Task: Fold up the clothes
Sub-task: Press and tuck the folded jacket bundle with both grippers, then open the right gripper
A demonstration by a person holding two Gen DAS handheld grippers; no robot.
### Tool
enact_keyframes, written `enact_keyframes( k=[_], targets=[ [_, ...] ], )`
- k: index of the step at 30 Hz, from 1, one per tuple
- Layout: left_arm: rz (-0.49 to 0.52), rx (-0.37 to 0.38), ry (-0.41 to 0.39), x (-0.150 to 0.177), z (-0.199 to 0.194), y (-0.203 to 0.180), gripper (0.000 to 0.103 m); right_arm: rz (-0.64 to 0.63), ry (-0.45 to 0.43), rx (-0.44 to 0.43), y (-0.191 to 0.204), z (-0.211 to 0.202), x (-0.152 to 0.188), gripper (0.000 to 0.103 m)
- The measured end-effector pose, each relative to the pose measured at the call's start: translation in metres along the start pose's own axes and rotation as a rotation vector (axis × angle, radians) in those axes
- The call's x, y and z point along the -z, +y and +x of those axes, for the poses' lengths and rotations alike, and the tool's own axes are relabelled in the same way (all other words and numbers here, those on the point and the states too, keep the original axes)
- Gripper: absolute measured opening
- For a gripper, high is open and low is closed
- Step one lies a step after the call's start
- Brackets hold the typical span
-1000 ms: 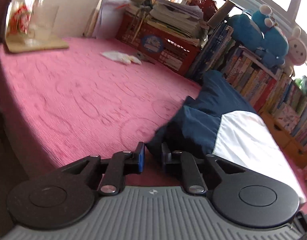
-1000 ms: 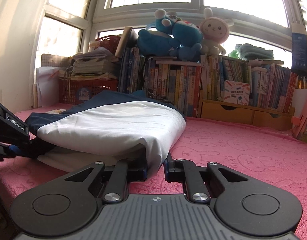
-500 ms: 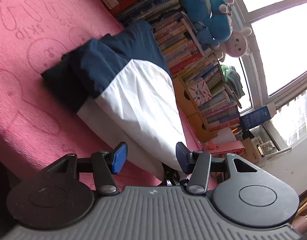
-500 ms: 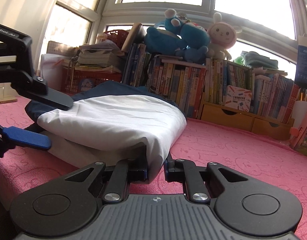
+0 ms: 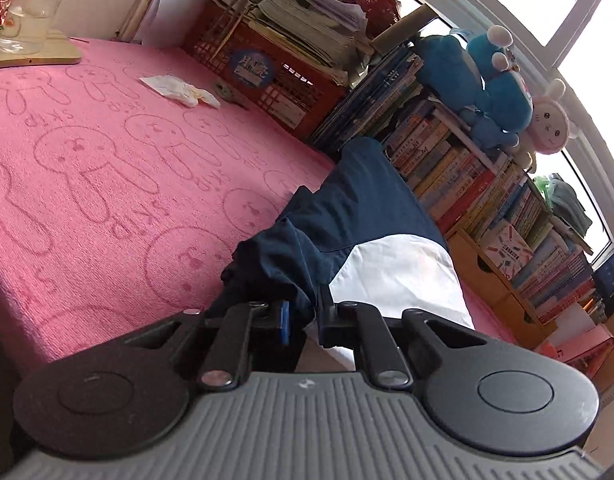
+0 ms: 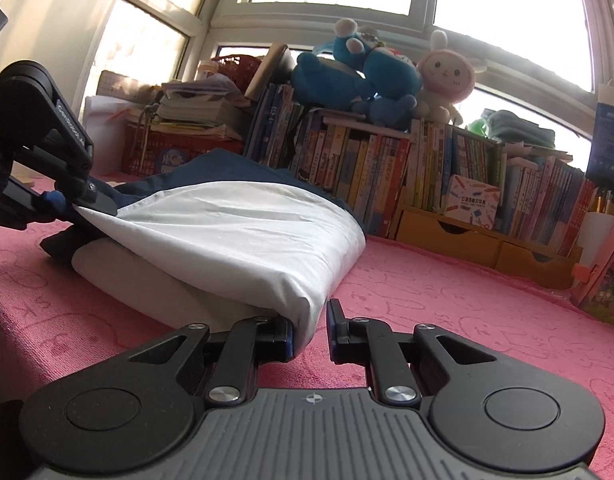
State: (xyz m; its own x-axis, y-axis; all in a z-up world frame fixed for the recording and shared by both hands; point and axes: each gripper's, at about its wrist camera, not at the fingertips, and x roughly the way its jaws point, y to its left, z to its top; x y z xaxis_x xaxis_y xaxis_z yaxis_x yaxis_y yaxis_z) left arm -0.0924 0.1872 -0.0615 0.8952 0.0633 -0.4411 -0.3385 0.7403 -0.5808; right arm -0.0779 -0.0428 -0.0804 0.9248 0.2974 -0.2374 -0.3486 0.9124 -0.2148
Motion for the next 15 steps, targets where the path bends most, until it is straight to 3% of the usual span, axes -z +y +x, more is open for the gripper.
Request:
enact_keyframes(
  k=[4, 8, 13, 15],
  targets=[
    [0.034, 0.030, 0.013, 0.007, -0.008, -0.008, 0.012, -0.003, 0.007, 0.049, -0.019, -0.001, 0.000, 0.016],
    [-0.025, 0.101, 0.078, 0.014, -0.004, -0.003, 0.012, -0.049, 0.042, 0.080, -0.041, 0.005, 0.007, 0.020],
    [-0.159, 0.210, 0.120, 0.008, -0.007, 0.018, 0.011, -0.181, -0.049, 0.086, -0.036, -0.020, 0.015, 0.048],
    [-0.185, 0.244, 0.125, 0.004, -0.009, 0.024, 0.011, -0.222, -0.095, 0.044, -0.025, -0.033, 0.013, 0.049]
  ],
)
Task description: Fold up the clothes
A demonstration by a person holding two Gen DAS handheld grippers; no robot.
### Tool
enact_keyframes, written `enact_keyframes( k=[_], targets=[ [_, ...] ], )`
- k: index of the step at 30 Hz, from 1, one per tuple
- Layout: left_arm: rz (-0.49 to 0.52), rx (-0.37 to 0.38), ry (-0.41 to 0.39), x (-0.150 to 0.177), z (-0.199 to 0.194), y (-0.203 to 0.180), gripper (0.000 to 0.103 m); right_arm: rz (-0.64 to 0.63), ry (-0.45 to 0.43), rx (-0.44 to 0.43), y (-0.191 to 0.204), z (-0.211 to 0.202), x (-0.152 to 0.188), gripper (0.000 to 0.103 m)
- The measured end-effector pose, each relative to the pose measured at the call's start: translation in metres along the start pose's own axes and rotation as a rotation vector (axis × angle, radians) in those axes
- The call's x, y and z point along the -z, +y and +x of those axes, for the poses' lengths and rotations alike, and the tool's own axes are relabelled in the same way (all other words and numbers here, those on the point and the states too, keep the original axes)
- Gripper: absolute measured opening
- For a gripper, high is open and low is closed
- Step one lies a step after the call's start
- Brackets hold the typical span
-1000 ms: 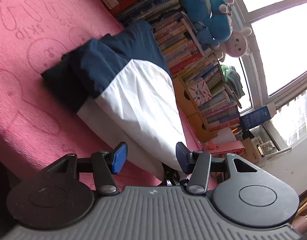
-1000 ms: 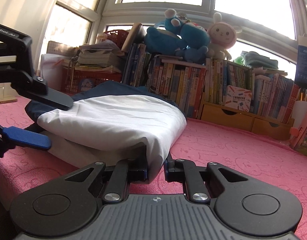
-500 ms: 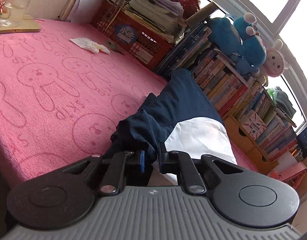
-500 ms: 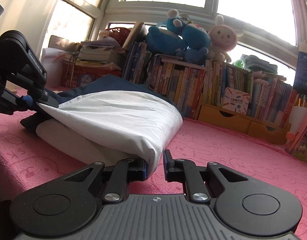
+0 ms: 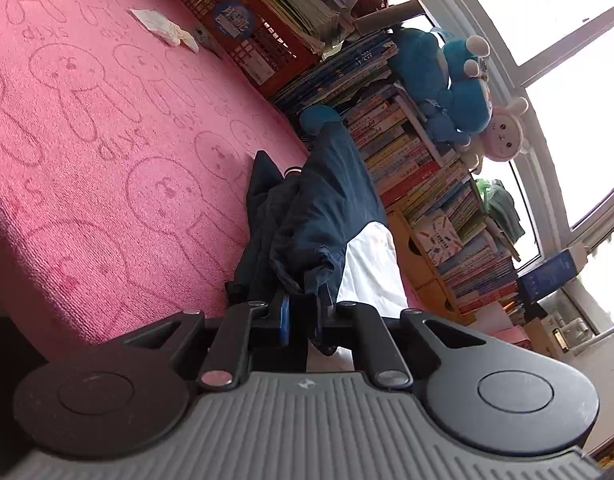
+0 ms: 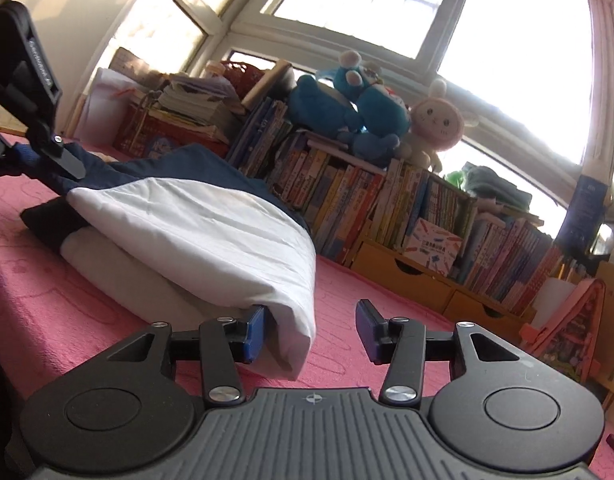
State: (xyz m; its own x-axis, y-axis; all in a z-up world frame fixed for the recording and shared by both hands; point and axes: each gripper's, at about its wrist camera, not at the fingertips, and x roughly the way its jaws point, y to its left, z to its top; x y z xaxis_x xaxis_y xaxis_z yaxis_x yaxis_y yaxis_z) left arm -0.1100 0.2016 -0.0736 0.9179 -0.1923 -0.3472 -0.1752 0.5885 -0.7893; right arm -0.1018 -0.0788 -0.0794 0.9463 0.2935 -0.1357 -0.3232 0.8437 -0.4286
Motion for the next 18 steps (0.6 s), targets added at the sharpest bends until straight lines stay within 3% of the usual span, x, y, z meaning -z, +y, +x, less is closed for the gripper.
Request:
enact_keyframes(
  k=[3, 7, 10, 12, 14, 15, 18],
  targets=[
    [0.001, 0.019, 0.004, -0.004, -0.003, 0.001, 0.011, -0.054, -0.081, -0.102, 0.025, -0.013, -0.017, 0.058],
    [0.023, 0.040, 0.011, -0.007, -0.005, -0.002, 0.010, -0.181, -0.154, -0.185, 0.078, -0.005, -0.041, 0.060],
    [0.065, 0.068, 0.023, -0.009, -0.009, -0.005, 0.009, -0.254, -0.126, -0.193, 0.107, 0.019, -0.056, 0.060],
    [0.169, 0.067, 0.004, -0.012, -0.018, -0.013, 0.011, -0.280, -0.092, -0.200, 0.117, 0.036, -0.064, 0.059],
    [0.308, 0.029, -0.048, -0.018, -0.026, -0.028, 0.012, -0.291, -0.068, -0.202, 0.123, 0.049, -0.070, 0.044],
    [0.387, 0.004, -0.080, -0.022, -0.029, -0.037, 0.016, -0.278, -0.057, -0.212, 0.123, 0.053, -0.072, 0.026],
    [0.586, -0.026, -0.144, -0.037, -0.019, -0.067, 0.022, -0.249, -0.036, -0.236, 0.121, 0.059, -0.072, 0.020]
  ],
)
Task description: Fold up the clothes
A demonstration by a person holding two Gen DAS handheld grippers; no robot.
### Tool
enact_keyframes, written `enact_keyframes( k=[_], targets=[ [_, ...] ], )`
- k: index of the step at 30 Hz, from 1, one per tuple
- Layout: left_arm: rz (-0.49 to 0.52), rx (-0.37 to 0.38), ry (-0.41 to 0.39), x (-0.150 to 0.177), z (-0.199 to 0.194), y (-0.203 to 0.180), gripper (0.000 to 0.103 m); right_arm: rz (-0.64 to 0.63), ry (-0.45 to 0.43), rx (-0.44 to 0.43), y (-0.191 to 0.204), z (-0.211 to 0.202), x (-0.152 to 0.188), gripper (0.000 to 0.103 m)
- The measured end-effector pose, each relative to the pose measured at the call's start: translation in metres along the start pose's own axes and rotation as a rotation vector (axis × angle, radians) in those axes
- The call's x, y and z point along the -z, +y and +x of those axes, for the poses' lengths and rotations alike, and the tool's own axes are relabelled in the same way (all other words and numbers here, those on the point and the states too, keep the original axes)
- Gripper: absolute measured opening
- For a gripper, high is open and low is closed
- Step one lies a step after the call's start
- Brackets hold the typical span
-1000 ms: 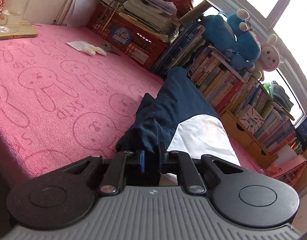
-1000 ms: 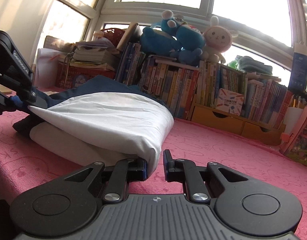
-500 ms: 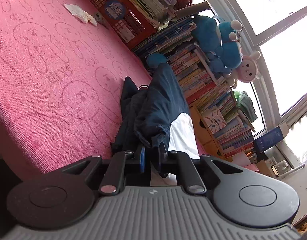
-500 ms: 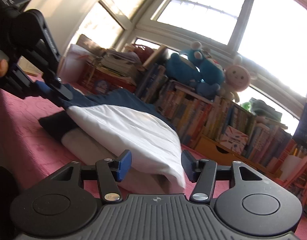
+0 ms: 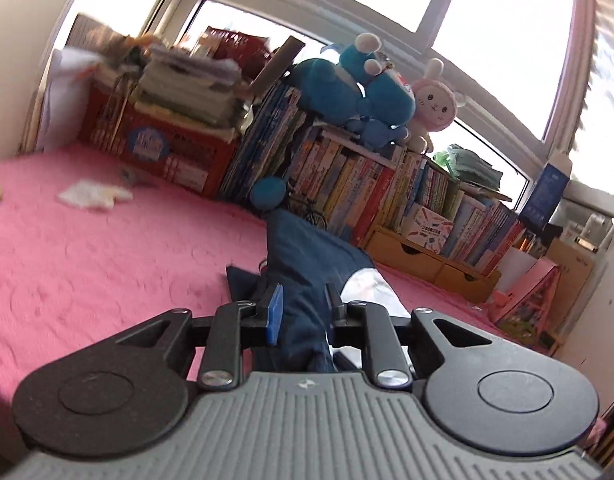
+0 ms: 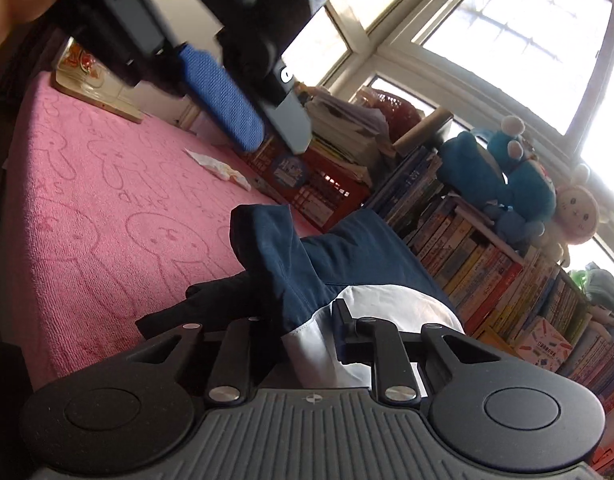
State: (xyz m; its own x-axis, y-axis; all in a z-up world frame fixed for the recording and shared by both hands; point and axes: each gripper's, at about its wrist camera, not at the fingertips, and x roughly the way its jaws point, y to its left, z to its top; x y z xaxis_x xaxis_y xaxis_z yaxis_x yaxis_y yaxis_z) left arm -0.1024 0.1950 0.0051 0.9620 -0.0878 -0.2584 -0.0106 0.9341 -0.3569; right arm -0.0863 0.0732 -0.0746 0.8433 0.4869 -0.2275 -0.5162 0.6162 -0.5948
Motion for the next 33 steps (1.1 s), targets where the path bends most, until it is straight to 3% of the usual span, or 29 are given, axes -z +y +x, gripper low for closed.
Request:
enact_keyframes(
  k=[3, 8, 13, 17, 19, 23, 25, 27, 28, 31, 33],
  targets=[
    [0.211, 0.015, 0.014, -0.011, 0.042, -0.029, 0.026, -0.033, -0.002, -0.004, 0.006, 0.000, 0.003, 0.019],
    [0.563, -0.030, 0.128, 0.011, 0.128, -0.068, 0.027, -0.045, 0.005, -0.026, 0.010, -0.002, 0.004, 0.019],
    [0.753, -0.220, 0.181, 0.042, 0.174, -0.050, 0.026, -0.054, 0.008, -0.054, 0.012, -0.003, 0.004, 0.019],
    [0.702, -0.331, 0.246, 0.048, 0.181, -0.018, 0.024, -0.050, 0.004, -0.083, 0.010, -0.004, 0.004, 0.018],
    [0.654, -0.375, 0.279, 0.045, 0.180, -0.005, 0.024, -0.007, 0.007, -0.148, 0.000, -0.006, 0.001, 0.018],
    [0.501, -0.514, 0.248, 0.013, 0.174, 0.011, 0.022, 0.083, 0.014, -0.281, -0.023, -0.011, -0.004, 0.023],
    [0.438, -0.494, 0.186, -0.006, 0.164, 0.001, 0.021, 0.181, 0.033, -0.414, -0.043, -0.011, -0.008, 0.027],
    [0.441, -0.353, 0.149, -0.015, 0.156, -0.021, 0.022, 0.211, 0.032, -0.465, -0.048, -0.010, -0.009, 0.028],
    [0.461, -0.271, 0.153, -0.013, 0.155, -0.035, 0.024, 0.189, 0.029, -0.464, -0.044, -0.010, -0.009, 0.028],
    [0.555, -0.176, 0.197, 0.006, 0.164, -0.062, 0.027, 0.160, 0.021, -0.492, -0.037, -0.015, -0.007, 0.030],
    [0.591, -0.179, 0.235, 0.022, 0.174, -0.064, 0.027, 0.201, 0.022, -0.551, -0.048, -0.025, -0.002, 0.030]
  ],
)
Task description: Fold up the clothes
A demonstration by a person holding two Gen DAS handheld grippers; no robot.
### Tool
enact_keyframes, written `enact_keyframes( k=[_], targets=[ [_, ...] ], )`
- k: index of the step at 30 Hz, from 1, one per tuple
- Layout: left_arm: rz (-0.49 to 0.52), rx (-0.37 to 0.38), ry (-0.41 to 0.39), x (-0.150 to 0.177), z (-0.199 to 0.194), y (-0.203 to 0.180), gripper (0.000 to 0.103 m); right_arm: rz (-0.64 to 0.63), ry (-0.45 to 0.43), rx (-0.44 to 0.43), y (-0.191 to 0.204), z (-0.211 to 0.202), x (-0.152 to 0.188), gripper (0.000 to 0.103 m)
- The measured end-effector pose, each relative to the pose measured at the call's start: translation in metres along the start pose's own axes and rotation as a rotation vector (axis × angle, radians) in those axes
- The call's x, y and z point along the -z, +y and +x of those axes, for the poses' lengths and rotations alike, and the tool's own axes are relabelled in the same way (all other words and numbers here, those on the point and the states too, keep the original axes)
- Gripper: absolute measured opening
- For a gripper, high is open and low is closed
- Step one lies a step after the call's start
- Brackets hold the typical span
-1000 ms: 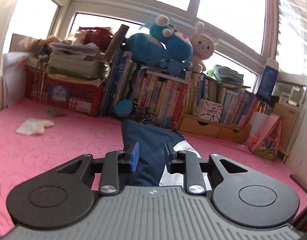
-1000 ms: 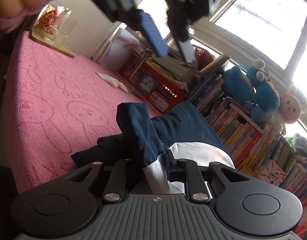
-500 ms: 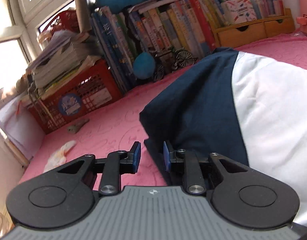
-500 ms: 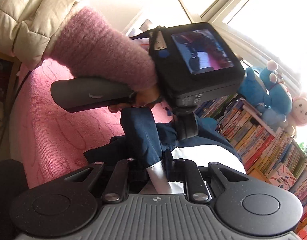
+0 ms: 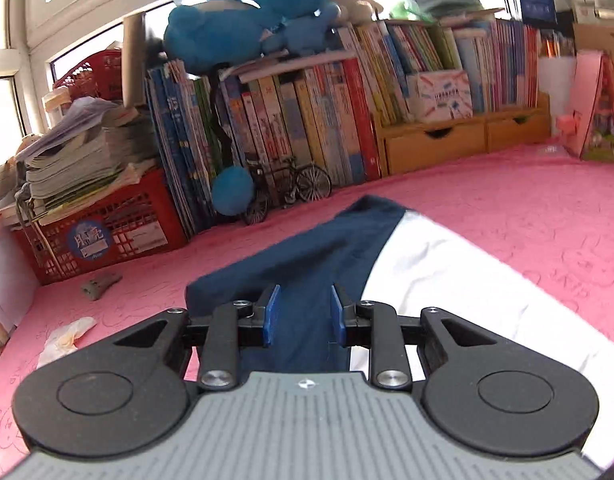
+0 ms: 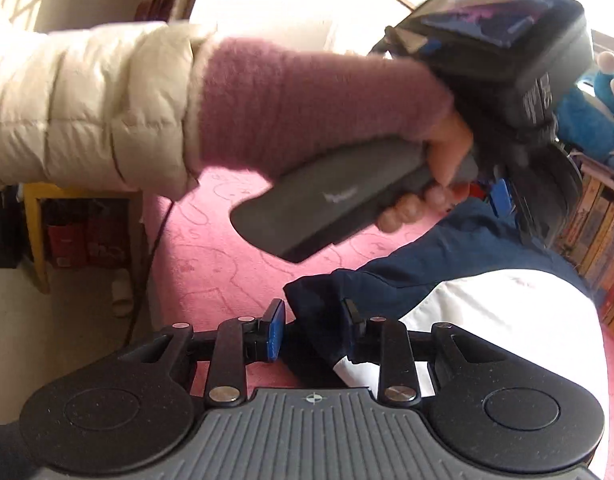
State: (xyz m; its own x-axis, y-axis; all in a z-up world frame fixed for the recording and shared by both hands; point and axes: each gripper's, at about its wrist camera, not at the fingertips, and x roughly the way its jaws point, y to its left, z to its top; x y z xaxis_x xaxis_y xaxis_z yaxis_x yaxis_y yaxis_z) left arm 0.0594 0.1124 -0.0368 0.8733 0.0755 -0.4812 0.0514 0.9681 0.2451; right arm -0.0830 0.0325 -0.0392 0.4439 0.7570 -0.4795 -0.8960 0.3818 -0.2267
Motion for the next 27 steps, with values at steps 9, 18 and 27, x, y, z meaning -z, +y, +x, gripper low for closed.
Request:
enact_keyframes(
  k=[9, 18, 27],
  targets=[
    [0.001, -0.096, 0.072, 0.041, 0.006, 0.012, 0.027, 0.473, -0.062, 0.012, -0.163, -0.082, 0.016, 0.047],
    [-0.078, -0.215, 0.176, 0.032, 0.002, 0.066, 0.029, 0.922, 0.061, 0.049, -0.297, 0.015, 0.072, 0.060],
    [-0.287, 0.229, 0.151, -0.083, 0.020, 0.091, 0.058, 0.839, -0.013, -0.020, -0.282, 0.029, 0.086, 0.067]
  ],
)
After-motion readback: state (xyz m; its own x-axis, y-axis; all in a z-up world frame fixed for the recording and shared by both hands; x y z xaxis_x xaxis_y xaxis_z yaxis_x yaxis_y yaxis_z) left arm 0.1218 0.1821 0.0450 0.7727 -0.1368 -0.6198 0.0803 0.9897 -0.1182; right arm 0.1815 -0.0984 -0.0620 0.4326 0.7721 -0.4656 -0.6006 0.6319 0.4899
